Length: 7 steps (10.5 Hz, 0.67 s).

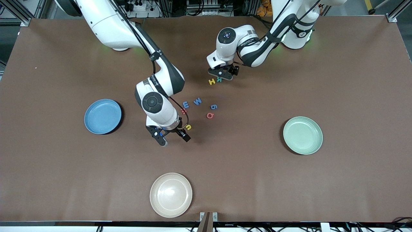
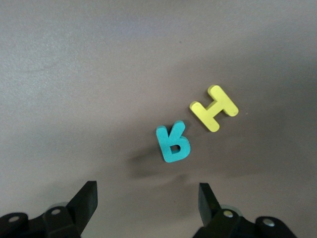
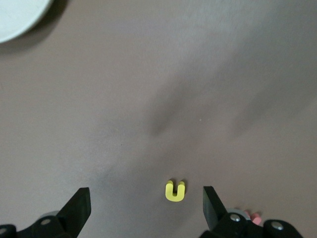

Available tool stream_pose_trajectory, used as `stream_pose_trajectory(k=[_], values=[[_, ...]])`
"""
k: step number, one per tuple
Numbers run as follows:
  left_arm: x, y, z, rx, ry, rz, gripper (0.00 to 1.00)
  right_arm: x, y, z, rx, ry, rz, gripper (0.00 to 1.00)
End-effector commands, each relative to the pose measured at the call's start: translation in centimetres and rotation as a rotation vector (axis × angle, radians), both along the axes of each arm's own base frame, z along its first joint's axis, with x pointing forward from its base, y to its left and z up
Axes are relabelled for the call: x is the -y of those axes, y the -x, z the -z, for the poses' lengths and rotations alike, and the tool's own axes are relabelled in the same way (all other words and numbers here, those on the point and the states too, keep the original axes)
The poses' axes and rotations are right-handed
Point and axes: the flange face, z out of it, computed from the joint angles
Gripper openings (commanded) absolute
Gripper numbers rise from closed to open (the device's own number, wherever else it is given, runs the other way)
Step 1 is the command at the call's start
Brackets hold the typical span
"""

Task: Sort upper and lower case letters into plates
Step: 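Grasp the teal R with the left gripper while the right gripper grasps the u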

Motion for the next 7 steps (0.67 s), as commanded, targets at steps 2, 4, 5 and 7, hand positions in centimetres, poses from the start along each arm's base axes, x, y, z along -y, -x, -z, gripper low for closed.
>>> stream_pose_trajectory(k=[2,4,5,7], values=[[0.9,-0.5,1.1,0.012,0.016,-0.068,0.9,-3.6,1.7,3.8,-0.036,0.024,0.009,1.0],[1.4,0.0,1.6,-0.001,0.015,-0.072,0.9,-4.6,2.6,5.2,-0.053,0.039,0.041,1.0],[1.4,0.0,1.7,-0.002,0.013,-0.083,0.9,-4.5,2.6,5.3,-0.05,0.037,0.046,1.0],[1.5,0.1,2.0,0.003,0.018,-0.083,0.88,-4.3,2.2,5.3,-0.036,0.024,0.114,0.95]])
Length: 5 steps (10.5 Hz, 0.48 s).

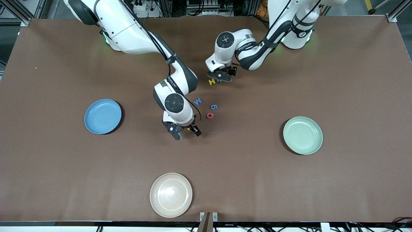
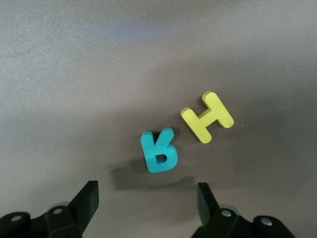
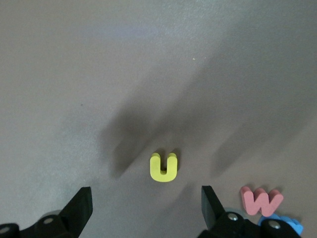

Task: Sort upper and lower case letters into plates
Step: 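Grasp the teal R with the left gripper while the right gripper grasps the u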

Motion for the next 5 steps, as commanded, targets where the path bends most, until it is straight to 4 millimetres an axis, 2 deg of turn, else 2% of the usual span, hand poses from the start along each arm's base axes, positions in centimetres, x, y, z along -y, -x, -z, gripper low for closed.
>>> stream_pose_trajectory(k=[1,2,3,5], values=[[0.4,-0.2,0.5,0.027,-0.001,-0.006,0.86,0.2,-1.0,-0.2,0.028,-0.01,0.072,0.95],[0.5,-0.6,0.7,0.029,0.0,-0.012,0.84,0.9,-1.4,0.2,0.026,-0.005,0.081,0.95],[0.7,-0.7,0.8,0.029,0.002,-0.011,0.83,0.4,-0.8,1.1,0.019,0.003,0.072,0.95],[0.7,-1.0,1.3,0.026,-0.004,-0.026,0.82,0.9,-0.7,1.7,0.01,0.014,0.077,0.95]])
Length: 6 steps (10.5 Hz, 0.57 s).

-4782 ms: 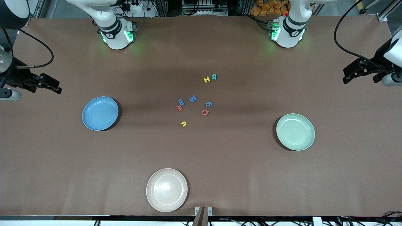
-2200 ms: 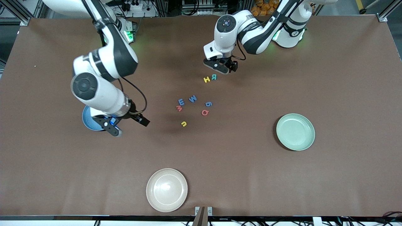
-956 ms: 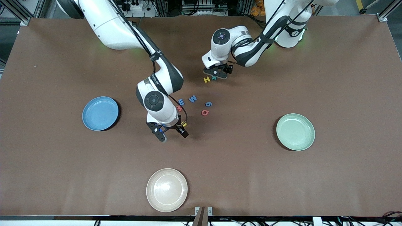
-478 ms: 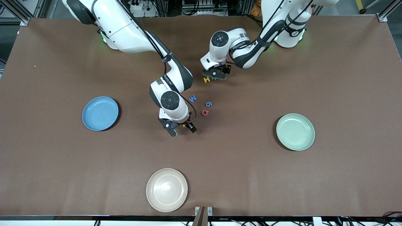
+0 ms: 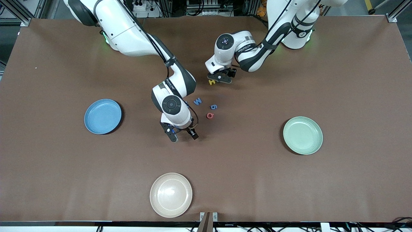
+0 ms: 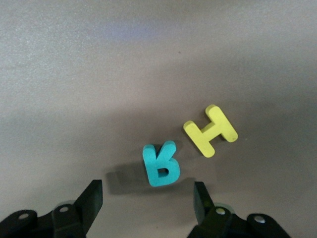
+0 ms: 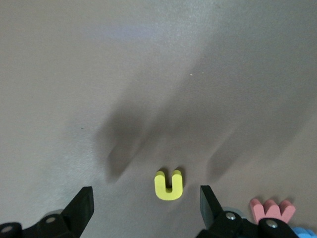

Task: Sort upper and lower case letters into plates
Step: 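Grasp the teal R with the left gripper while the right gripper grasps the u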

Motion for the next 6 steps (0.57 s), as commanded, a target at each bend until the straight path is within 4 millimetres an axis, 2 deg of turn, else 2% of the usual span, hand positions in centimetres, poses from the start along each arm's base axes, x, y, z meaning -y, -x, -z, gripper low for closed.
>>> stream_pose_trajectory(k=[1,4,6], values=[[0.8,-0.3,0.7,0.017,-0.001,-0.022,0.82,0.4,-0.3,0.7,0.0,0.007,0.038,0.95],[0.8,-0.7,0.8,0.023,-0.001,-0.026,0.81,0.6,0.4,1.6,-0.02,0.022,0.043,0.95],[0.8,-1.4,0.8,0.031,-0.002,-0.036,0.77,0.6,0.5,1.7,-0.02,0.022,0.043,0.88]])
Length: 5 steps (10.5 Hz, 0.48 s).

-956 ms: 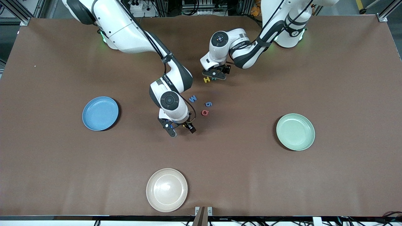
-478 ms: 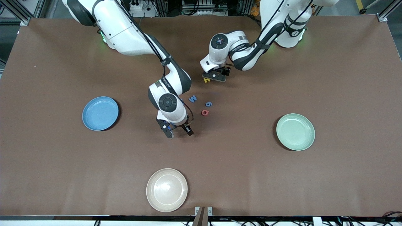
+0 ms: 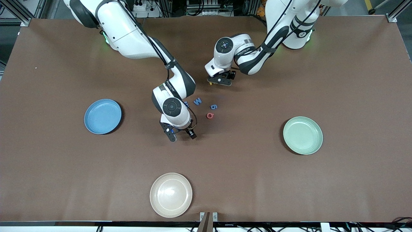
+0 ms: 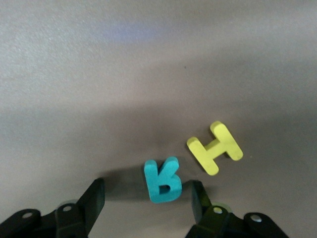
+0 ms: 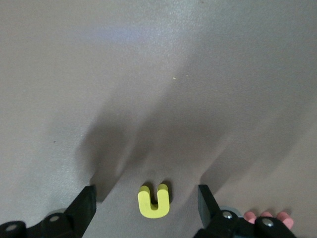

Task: Sort upper and lower case letters into plates
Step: 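Grasp the teal R with the left gripper while the right gripper grasps the u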

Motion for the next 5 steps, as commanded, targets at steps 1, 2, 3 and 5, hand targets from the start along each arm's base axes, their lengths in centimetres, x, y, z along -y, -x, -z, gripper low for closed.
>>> stream_pose_trajectory(k=[1,2,3,5], values=[[0.75,-0.47,0.27,0.028,0.002,-0.015,0.75,0.23,0.0,0.15,0.001,0.003,0.021,0.82],[0.69,-0.51,0.37,0.027,0.0,-0.016,0.73,0.29,-0.11,-0.01,0.001,0.001,0.024,0.79],[0.47,-0.88,0.48,0.03,-0.004,-0.023,0.72,0.23,-0.01,0.05,0.0,0.002,0.022,0.77],[0.68,-0.63,0.53,0.029,-0.004,-0.018,0.68,0.11,0.21,0.17,-0.006,0.006,0.019,0.71]])
